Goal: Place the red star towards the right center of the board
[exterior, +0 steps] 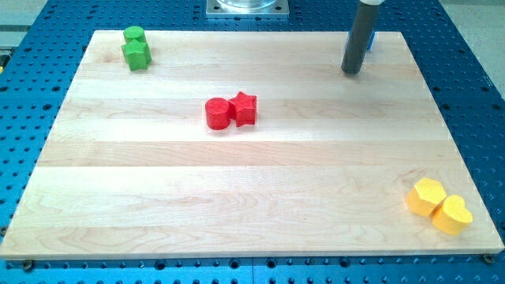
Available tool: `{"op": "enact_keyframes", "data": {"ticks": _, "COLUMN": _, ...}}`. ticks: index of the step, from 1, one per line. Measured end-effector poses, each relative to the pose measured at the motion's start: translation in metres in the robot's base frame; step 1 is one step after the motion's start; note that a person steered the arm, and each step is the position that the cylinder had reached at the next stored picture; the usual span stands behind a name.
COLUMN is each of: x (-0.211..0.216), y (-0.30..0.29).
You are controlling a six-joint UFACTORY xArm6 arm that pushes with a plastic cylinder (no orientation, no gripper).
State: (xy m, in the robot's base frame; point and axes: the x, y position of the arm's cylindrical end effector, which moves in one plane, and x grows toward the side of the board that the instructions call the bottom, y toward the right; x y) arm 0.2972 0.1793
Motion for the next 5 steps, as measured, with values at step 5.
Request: {"op": "enact_keyframes", "data": {"ticks": 5, "x": 0.16, "y": -0.244}}
